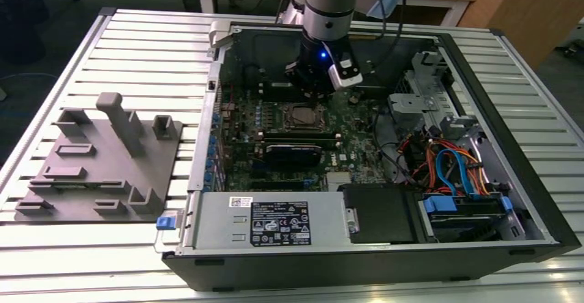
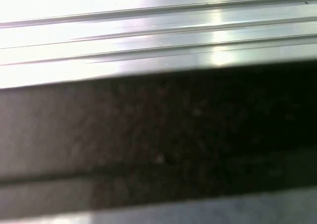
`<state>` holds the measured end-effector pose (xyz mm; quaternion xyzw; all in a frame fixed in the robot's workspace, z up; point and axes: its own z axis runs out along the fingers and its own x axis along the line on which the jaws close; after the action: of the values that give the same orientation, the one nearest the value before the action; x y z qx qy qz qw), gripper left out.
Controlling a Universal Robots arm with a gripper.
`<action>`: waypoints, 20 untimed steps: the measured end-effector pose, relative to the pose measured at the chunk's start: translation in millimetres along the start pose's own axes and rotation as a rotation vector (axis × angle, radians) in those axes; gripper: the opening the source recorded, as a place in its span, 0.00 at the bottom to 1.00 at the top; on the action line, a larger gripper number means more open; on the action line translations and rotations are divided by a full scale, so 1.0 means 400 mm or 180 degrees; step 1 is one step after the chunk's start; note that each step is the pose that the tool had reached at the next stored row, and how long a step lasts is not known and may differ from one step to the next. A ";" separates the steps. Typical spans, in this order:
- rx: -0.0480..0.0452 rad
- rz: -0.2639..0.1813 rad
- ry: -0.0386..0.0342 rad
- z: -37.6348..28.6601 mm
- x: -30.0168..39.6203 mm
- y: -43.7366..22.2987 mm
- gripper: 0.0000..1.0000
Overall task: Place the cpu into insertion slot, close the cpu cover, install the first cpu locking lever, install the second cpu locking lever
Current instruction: 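Install the first cpu locking lever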
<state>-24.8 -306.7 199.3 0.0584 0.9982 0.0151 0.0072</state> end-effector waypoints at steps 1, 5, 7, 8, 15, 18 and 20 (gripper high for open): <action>0.0001 0.0000 0.0001 -0.001 0.000 0.000 0.10; 0.0006 0.0000 0.0001 -0.002 0.000 0.000 0.10; 0.0014 0.0000 0.0000 -0.002 0.000 0.000 0.10; 0.0016 0.0000 0.0000 -0.002 0.000 0.000 0.10; 0.0016 0.0000 0.0000 -0.007 0.001 0.000 0.10; 0.0016 0.0000 0.0000 -0.011 0.004 0.000 0.10; 0.0015 0.0000 -0.0001 -0.011 0.008 -0.001 0.10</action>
<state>-28.1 -306.8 203.8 0.0584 0.9982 0.0128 0.0072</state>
